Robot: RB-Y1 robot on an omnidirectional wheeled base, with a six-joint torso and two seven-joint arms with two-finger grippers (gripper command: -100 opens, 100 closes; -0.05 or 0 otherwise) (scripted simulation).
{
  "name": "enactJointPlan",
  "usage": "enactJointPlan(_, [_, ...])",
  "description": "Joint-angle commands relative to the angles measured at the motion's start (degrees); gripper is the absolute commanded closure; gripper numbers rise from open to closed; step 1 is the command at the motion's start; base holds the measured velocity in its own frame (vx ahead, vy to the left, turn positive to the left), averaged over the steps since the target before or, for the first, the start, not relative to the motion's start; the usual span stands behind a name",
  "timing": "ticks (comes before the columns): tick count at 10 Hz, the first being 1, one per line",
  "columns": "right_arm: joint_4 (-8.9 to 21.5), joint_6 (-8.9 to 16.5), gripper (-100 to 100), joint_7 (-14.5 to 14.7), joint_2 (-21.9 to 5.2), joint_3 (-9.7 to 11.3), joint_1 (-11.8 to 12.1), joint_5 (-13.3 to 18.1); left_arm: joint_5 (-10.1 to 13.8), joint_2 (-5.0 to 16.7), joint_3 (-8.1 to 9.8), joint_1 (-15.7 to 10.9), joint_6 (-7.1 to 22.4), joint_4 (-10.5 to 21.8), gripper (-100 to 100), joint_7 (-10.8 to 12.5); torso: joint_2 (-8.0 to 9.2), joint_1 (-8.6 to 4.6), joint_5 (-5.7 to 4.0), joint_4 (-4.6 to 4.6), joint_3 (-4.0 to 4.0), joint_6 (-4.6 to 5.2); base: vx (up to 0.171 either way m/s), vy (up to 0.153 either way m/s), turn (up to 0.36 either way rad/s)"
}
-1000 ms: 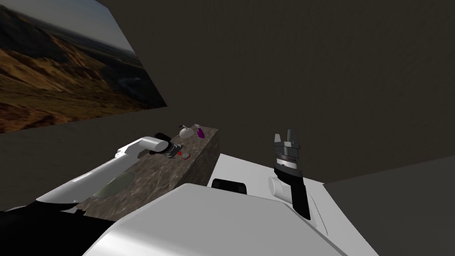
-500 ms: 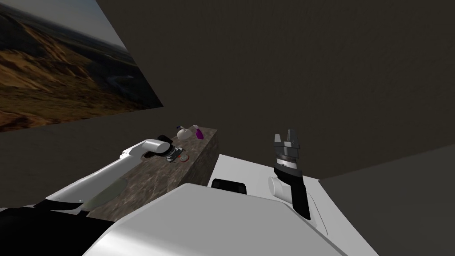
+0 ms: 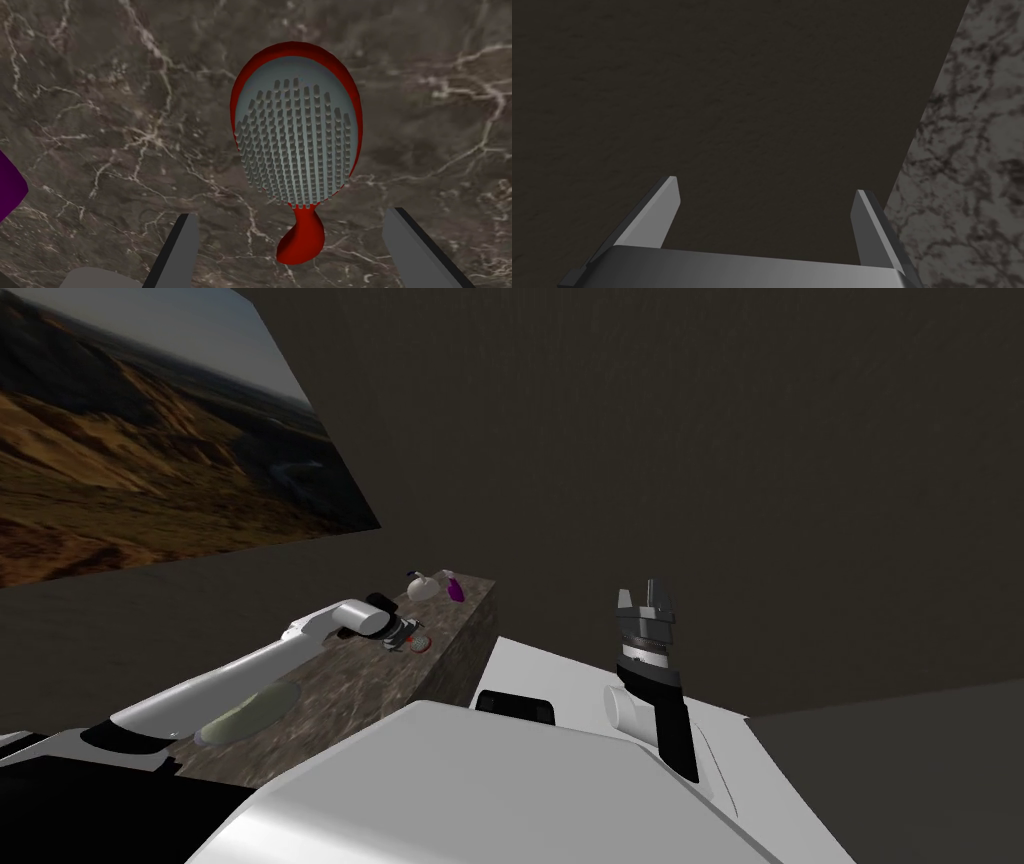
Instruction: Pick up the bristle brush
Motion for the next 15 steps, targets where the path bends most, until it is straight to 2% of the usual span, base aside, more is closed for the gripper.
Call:
enactJointPlan(1, [0.0, 0.0, 0, 0.0, 0.0, 0.0, 0.0, 0.0, 0.13, 0.84, -1.7, -0.2, -1.09, -0.68, -100, 1.03, 0.0, 0.0, 0.0, 0.0, 0.0, 0.0, 0.049, 0.008, 0.061])
enactJointPlan(2, [0.0, 0.0, 0, 0.0, 0.0, 0.0, -0.01, 0.0, 0.36, 2.23, -4.01, -0.53, -2.67, -1.59, -100, 2.35, 0.04, -0.01, 0.0, 0.0, 0.01, 0.04, 0.039, 0.018, 0.094])
enactJointPlan(3, [0.0, 0.0, 0, 0.0, 0.0, 0.0, -0.01, 0.0, 0.6, 3.63, -5.56, -0.87, -4.26, -2.51, -100, 3.67, 0.07, 0.01, 0.0, 0.01, 0.04, 0.01, 0.062, 0.018, 0.17])
enactJointPlan(4, [0.0, 0.0, 0, 0.0, 0.0, 0.0, 0.0, 0.0, 0.6, 3.63, -6.31, -0.87, -4.26, -2.51, -100, 3.67, 0.02, 0.02, 0.01, 0.01, 0.01, 0.0, 0.052, 0.009, 0.05])
enactJointPlan(6, [0.0, 0.0, 0, 0.0, 0.0, 0.0, 0.0, 0.0, 1.07, 6.41, -10.14, -1.54, -7.43, -4.34, -100, 6.3, 0.04, 0.01, 0.01, 0.01, 0.02, 0.01, 0.061, 0.018, 0.131])
enactJointPlan(7, [0.0, 0.0, 0, 0.0, 0.0, 0.0, 0.0, 0.0, 1.07, 6.41, -10.91, -1.54, -7.43, -4.34, -100, 6.3, -0.01, 0.04, 0.01, 0.0, -0.01, 0.01, 0.054, 0.012, 0.049])
enactJointPlan(9, [0.0, 0.0, 0, 0.0, 0.0, 0.0, -0.01, 0.0, 1.53, 9.2, -14.66, -2.21, -10.6, -6.17, -100, 8.94, 0.05, 0.02, 0.01, 0.01, 0.02, 0.02, 0.055, 0.01, 0.131])
enactJointPlan(10, [0.0, 0.0, 0, 0.0, 0.0, 0.0, 0.0, 0.0, 1.53, 9.2, -15.52, -2.21, -10.6, -6.17, -100, 8.94, 0.03, 0.0, 0.01, 0.0, 0.01, 0.0, 0.048, 0.005, 0.057])
enactJointPlan(11, [0.0, 0.0, 0, 0.0, 0.0, 0.01, -0.01, 0.0, 1.39, 8.97, -14.75, -1.84, -10.55, -6.08, -100, 8.65, 0.06, -0.01, 0.01, 0.0, 0.02, 0.05, 0.016, 0.004, -0.004])
enactJointPlan(12, [0.0, 0.0, 0, 0.0, 0.0, 0.01, -0.01, 0.0, 1.37, 8.99, -14.9, -1.86, -10.63, -6.14, 100, 8.83, 0.15, -0.01, 0.0, 0.02, 0.07, 0.05, 0.0, 0.0, 0.0])
enactJointPlan(15, [0.0, 0.0, 0, 0.0, 0.0, 0.01, -0.02, 0.0, 1.38, 9.03, -14.87, -1.84, -10.56, -6.08, 100, 8.86, 0.23, -0.01, 0.05, 0.05, 0.12, 0.1, 0.0, 0.0, 0.0])
